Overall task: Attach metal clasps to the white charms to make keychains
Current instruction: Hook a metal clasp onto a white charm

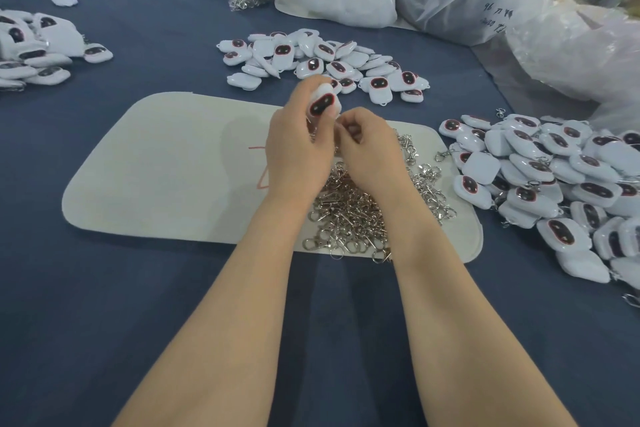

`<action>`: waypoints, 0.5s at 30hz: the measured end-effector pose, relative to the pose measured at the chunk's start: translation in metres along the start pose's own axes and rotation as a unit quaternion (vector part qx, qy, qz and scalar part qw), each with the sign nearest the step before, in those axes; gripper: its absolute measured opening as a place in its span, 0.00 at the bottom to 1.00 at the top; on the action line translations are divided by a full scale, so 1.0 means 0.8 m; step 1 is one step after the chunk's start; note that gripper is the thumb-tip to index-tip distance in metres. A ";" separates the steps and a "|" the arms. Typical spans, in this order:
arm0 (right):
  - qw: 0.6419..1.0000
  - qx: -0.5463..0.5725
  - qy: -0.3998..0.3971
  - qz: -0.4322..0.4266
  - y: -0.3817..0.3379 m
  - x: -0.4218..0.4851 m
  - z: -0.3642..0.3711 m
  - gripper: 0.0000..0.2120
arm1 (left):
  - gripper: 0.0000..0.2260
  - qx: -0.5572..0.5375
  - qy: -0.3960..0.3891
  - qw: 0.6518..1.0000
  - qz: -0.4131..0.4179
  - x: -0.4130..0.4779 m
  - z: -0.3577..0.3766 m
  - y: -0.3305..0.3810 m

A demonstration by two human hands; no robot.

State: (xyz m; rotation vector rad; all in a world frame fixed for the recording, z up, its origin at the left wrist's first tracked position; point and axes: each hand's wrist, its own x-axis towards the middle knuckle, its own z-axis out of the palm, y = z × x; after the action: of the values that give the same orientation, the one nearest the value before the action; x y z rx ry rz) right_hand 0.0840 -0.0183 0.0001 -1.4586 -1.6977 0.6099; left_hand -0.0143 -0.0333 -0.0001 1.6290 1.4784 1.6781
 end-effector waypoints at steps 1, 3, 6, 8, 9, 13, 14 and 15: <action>1.000 0.015 -0.005 0.018 0.000 0.000 -0.001 0.04 | 0.12 0.021 -0.014 1.000 0.018 -0.001 0.001 0.000; 0.997 0.059 0.001 0.048 0.001 0.000 -0.002 0.04 | 0.11 0.030 -0.024 0.999 0.030 -0.002 0.002 0.002; 0.993 0.111 0.012 0.048 -0.003 -0.003 -0.003 0.01 | 0.09 -0.036 0.015 0.998 -0.041 0.002 0.003 0.002; 0.990 0.138 -0.004 0.029 -0.006 -0.005 -0.002 0.02 | 0.06 -0.136 0.044 0.977 -0.159 0.009 0.000 -0.002; 0.990 0.138 -0.016 0.021 -0.007 -0.006 -0.002 0.04 | 0.03 -0.191 0.052 0.954 -0.226 0.012 -0.002 -0.004; 0.997 0.068 -0.025 -0.001 -0.007 -0.008 0.001 0.05 | 0.08 -0.306 0.042 0.879 -0.363 0.016 -0.008 -0.009; 0.997 0.071 -0.019 0.000 -0.007 -0.007 0.001 0.06 | 0.08 -0.298 0.034 0.883 -0.360 0.015 -0.007 -0.009; 0.996 0.089 -0.014 0.004 -0.009 -0.007 0.001 0.06 | 0.07 -0.281 0.026 0.893 -0.350 0.014 -0.007 -0.008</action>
State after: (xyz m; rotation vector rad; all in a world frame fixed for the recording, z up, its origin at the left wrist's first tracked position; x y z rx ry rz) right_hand 0.0797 -0.0251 0.0037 -1.3373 -1.6152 0.7685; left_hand -0.0247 -0.0235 0.0013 0.6334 1.2185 1.5070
